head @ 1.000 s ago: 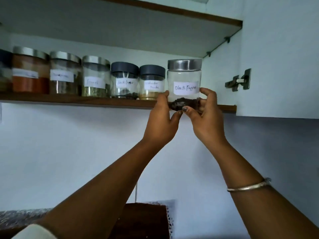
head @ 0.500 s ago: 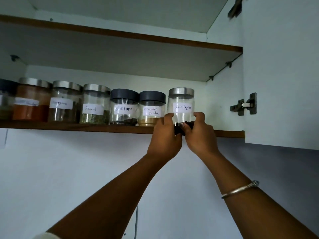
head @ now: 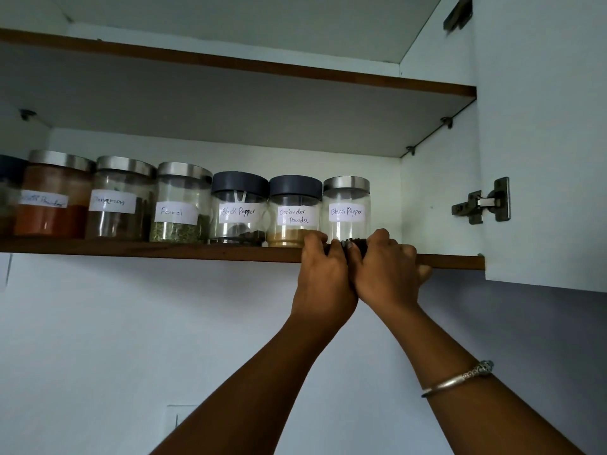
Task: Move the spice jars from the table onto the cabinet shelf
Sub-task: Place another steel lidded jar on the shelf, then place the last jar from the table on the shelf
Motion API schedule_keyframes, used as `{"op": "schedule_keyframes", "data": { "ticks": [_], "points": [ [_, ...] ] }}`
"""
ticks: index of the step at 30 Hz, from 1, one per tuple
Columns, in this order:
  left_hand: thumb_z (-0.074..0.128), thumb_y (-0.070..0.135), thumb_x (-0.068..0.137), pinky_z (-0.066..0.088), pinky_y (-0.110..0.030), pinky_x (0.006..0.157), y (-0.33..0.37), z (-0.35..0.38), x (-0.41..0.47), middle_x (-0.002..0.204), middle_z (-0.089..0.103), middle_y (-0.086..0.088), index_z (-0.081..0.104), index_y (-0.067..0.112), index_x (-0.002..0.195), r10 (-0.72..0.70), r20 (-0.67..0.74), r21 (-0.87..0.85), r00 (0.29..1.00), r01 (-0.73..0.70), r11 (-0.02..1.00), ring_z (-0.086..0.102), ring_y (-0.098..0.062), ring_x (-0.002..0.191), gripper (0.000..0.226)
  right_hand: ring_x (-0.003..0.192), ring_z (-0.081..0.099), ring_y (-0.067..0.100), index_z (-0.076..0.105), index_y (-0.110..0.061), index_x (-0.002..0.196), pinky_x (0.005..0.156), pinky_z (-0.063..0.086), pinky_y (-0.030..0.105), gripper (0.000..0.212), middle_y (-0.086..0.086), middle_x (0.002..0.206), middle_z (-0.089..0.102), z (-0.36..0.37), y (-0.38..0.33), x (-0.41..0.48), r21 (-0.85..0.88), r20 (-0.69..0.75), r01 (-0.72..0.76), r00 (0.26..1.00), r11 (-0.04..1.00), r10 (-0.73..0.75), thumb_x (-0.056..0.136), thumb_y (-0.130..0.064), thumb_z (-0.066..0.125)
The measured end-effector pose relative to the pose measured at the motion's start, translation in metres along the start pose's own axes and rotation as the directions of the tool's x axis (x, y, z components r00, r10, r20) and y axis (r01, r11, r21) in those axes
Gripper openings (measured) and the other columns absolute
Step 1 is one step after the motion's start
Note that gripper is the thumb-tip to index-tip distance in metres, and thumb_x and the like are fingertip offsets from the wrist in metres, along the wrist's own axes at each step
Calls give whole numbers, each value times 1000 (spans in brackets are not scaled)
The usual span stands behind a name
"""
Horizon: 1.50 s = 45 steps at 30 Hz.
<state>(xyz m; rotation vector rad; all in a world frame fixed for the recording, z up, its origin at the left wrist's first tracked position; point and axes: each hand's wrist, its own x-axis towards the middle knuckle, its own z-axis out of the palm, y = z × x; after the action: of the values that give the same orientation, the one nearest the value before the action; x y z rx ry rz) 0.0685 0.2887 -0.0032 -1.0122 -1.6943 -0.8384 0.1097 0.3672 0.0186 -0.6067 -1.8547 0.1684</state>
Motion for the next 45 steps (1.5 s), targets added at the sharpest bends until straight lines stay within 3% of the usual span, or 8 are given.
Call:
{"op": "schedule_keyframes", "data": {
  "ticks": [8, 10, 13, 16, 23, 32, 40, 45],
  "points": [
    [59, 16, 88, 44, -25, 97, -6, -17, -7, 143, 24, -13, 33, 0, 138, 62, 155, -2, 986, -62, 998, 40, -25, 125, 59, 137, 26, 27, 41, -16, 123, 100, 27, 52, 37, 8, 137, 44, 1, -5, -23, 104, 34, -19, 999, 994, 16, 91, -34, 48],
    [62, 18, 86, 37, -26, 105, -10, -23, -13, 151, 12, -13, 20, 2, 145, 120, 238, 34, 964, -132, 991, 27, -26, 137, 74, 139, 22, 29, 40, -18, 128, 103, 27, 52, 38, 9, 145, 36, 2, -9, -35, 45, -6, 26, 1000, 999, -26, 92, -26, 49],
    [66, 18, 83, 24, -28, 114, -22, -36, -26, 157, -2, -10, 8, 6, 149, 156, 356, 45, 921, -184, 982, 3, -23, 146, 88, 126, 39, 29, 45, -20, 123, 96, 38, 44, 33, 9, 139, 40, 3, -21, -56, -5, -62, 131, 989, 991, -131, 92, -26, 51],
    [66, 18, 82, 20, -29, 117, -42, -54, -44, 158, -7, -8, 3, 8, 149, 109, 424, 55, 899, -146, 988, -5, -21, 146, 93, 114, 49, 25, 40, -21, 126, 94, 42, 38, 41, 8, 134, 42, 7, -38, -76, 43, 71, 196, 977, 980, -199, 89, -27, 58],
    [62, 27, 82, 21, -35, 117, -127, -118, -102, 159, -5, -8, 13, 6, 148, -87, 520, 149, 850, 10, 989, -9, -22, 146, 85, 126, 38, 27, 36, -22, 133, 97, 38, 38, 59, 6, 143, 34, 39, -122, -140, 135, 302, 308, 892, 942, -335, 81, -22, 64],
    [62, 28, 80, 31, -46, 111, -289, -254, -240, 156, 1, -16, 5, 14, 149, -535, 536, 439, 653, 326, 837, 12, -36, 143, 91, 140, 10, 33, 28, -21, 140, 106, 32, 49, 71, 12, 152, 18, 132, -285, -283, 390, 670, 342, 532, 855, -519, 81, -43, 60],
    [64, 27, 77, 32, -53, 108, -415, -357, -395, 153, 9, -19, 11, 15, 147, -788, 515, 659, 337, 432, 615, 17, -40, 140, 89, 137, 15, 39, 24, -18, 142, 106, 29, 55, 79, 15, 147, 27, 222, -405, -465, 551, 776, 308, 152, 775, -612, 79, -48, 60],
    [62, 37, 80, 33, -51, 108, -472, -378, -481, 154, 12, -14, 12, 19, 147, -840, 502, 721, 206, 435, 539, 22, -37, 139, 85, 135, 23, 37, 21, -14, 142, 108, 27, 51, 85, 16, 145, 33, 284, -428, -562, 548, 822, 229, 30, 805, -569, 78, -57, 57]
  ]
}}
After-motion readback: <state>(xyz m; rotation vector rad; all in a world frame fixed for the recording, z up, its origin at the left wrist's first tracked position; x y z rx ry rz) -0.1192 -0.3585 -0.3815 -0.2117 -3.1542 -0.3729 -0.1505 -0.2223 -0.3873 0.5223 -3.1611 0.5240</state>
